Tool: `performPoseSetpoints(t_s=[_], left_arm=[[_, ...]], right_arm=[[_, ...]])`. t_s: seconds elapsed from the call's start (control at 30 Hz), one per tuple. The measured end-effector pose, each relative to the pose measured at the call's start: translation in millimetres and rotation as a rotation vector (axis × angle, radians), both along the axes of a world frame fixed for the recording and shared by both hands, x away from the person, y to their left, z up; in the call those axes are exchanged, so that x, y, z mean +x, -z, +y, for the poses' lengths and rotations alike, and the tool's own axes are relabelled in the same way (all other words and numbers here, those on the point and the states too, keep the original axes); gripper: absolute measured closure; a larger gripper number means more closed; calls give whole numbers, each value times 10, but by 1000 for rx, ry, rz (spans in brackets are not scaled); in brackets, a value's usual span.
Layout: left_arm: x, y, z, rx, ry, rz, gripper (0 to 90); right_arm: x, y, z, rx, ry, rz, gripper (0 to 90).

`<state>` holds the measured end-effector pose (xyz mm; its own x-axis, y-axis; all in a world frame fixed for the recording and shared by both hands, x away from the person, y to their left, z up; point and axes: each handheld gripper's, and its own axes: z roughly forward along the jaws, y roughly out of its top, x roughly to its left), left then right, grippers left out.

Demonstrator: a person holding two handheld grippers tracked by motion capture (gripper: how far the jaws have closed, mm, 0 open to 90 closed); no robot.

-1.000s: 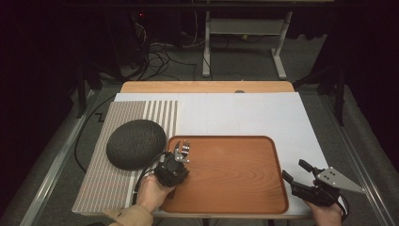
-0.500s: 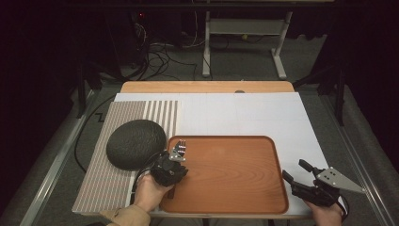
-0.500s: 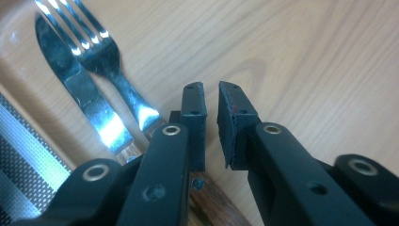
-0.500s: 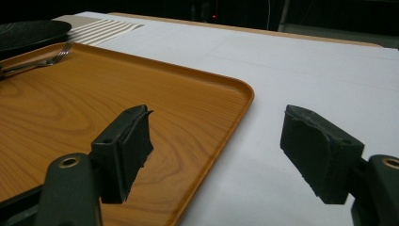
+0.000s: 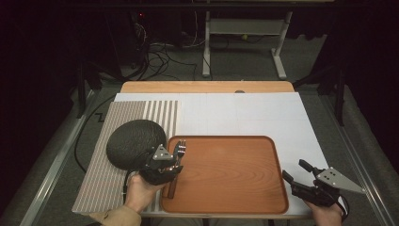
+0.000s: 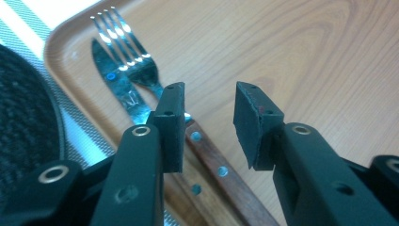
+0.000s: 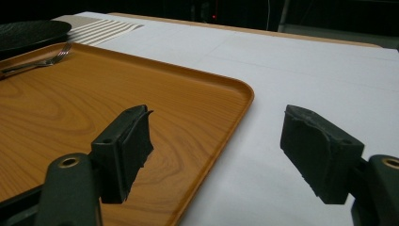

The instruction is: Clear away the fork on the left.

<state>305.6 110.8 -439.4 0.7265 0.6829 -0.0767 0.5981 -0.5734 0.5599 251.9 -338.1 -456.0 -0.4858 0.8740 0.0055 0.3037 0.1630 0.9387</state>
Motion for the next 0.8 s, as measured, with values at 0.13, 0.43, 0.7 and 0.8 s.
performPoseSetpoints(t_s=[0.13,0.43,0.7,0.8], left_arm=[[-28,-46,74,-41,-3,-31,538],[-46,-103,252,-78,-33,-64,461],[-79,-157,439,-114,-75,-101,431],[-95,-165,516,-127,-90,-111,393]], right_arm=[[-4,-3,2,0,1,-1,254],[-7,-4,5,-2,2,-1,254],[-7,-3,3,-1,2,0,253],[-7,-3,5,-2,4,0,253]])
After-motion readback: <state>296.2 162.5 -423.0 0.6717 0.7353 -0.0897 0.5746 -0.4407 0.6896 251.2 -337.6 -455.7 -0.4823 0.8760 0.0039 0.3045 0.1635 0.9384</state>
